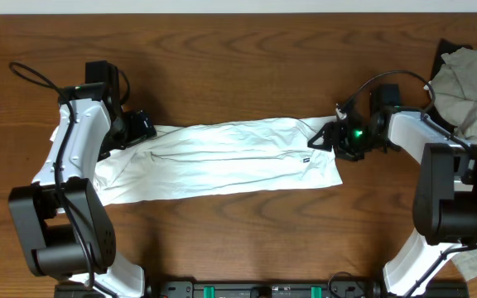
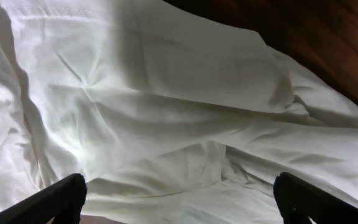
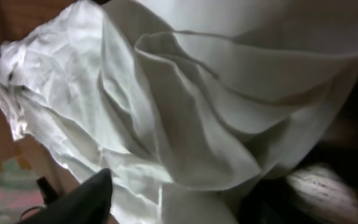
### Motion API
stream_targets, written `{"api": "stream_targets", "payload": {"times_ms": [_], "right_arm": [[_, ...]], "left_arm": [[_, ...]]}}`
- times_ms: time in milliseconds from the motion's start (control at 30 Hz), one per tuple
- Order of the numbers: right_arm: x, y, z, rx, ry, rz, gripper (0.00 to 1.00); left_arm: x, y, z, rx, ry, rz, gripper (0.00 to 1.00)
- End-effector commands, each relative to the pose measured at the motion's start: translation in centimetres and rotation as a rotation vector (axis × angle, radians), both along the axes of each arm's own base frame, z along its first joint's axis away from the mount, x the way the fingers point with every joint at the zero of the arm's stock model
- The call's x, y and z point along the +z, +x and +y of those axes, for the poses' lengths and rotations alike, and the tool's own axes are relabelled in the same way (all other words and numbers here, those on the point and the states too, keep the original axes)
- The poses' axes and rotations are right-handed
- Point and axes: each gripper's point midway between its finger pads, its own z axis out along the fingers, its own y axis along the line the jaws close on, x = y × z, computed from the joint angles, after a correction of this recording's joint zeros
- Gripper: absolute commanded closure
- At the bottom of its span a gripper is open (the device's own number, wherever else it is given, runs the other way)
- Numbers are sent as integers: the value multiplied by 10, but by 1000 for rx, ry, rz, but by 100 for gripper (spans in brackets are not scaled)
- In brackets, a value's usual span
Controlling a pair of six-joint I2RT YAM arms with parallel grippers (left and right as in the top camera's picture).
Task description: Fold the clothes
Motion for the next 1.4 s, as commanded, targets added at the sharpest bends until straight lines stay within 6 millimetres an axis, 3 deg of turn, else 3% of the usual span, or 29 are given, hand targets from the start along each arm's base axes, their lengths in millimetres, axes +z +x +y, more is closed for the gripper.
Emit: {"api": "stream_targets", "payload": {"times_ms": [0,400,700,933,1000,1233,1367], "right_arm": [[-48,-19,-23,-43,-186,126,48],[-72,-22,-22,-102,-253,194,99],[-75,-25,-51,-226,-299,269,99],[-76,-44,-115,-285,-497,361,99],[-73,-45,-126,-282,-533,366,99],[-49,-26,-152,-285,-631,354,99],[-20,-16,-172,-282,-739,365,99]], "left_arm": [[-3,-3,5,-6,19,17,2],[-3,-3,5,-6,19,17,2],[-3,-3,5,-6,19,17,2],[-3,-3,5,-6,19,17,2],[-3,-3,5,-6,19,17,2],[-3,-3,5,-6,19,17,2],[-3,-3,5,-6,19,17,2]]}}
